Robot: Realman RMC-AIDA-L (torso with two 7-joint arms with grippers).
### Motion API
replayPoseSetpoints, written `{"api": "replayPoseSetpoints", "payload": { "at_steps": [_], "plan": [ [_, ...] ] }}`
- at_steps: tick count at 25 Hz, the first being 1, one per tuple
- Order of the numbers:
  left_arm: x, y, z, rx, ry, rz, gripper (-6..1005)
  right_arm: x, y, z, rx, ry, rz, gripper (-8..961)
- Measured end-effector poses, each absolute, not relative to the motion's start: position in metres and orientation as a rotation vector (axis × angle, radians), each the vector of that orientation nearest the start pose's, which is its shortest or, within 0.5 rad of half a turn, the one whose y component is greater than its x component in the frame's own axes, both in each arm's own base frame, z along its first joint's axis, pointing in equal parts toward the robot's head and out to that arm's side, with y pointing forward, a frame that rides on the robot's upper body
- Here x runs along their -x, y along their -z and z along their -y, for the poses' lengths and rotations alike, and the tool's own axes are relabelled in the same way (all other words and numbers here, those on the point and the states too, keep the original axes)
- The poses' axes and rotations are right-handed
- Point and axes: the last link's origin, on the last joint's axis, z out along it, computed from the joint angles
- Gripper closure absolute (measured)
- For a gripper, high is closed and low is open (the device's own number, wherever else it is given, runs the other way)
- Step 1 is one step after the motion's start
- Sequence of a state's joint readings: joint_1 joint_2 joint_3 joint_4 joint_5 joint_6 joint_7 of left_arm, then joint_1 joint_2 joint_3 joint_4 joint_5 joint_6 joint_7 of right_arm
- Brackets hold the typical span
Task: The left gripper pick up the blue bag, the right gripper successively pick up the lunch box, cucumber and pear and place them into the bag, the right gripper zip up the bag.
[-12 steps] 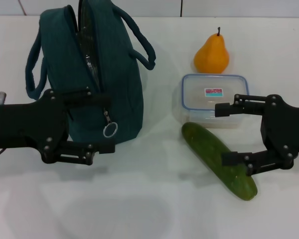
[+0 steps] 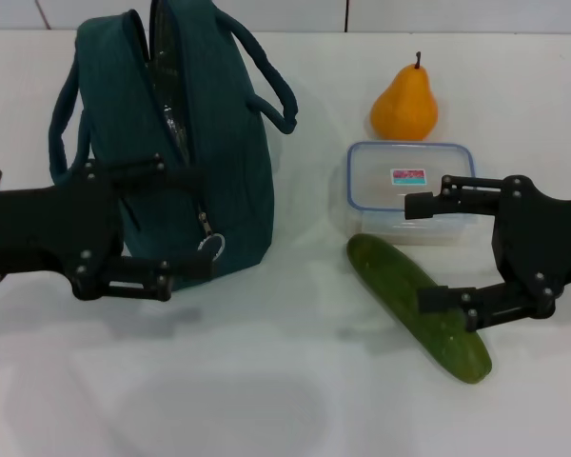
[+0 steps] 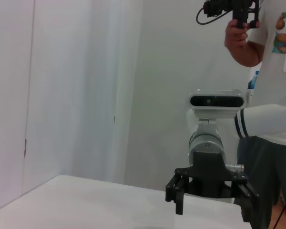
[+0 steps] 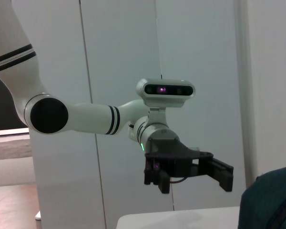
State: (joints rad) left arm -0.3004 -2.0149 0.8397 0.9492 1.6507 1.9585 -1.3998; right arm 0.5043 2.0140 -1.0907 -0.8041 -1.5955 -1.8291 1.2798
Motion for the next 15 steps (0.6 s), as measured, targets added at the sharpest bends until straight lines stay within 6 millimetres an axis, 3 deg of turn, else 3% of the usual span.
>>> {"api": "replayPoseSetpoints", "payload": {
  "at_steps": [3, 8, 11, 15],
  "plan": [
    [0.244, -0.081, -0.264, 2.764, 1.092, 0.267, 112, -0.191, -0.018, -0.303, 3.001, -1.026, 0.004, 87],
    [0.246, -0.117, -0.272, 2.528, 1.232, 0.311, 112, -0.193, -0.019, -0.303, 2.992, -1.027, -0.003, 87],
    [0.255, -0.144, -0.288, 2.345, 1.273, 0.477, 112, -0.192, -0.019, -0.303, 2.991, -1.029, 0.005, 87],
    [0.267, -0.155, -0.318, 2.224, 1.189, 0.734, 111, -0.194, -0.019, -0.302, 2.977, -1.029, 0.016, 88]
  ]
}}
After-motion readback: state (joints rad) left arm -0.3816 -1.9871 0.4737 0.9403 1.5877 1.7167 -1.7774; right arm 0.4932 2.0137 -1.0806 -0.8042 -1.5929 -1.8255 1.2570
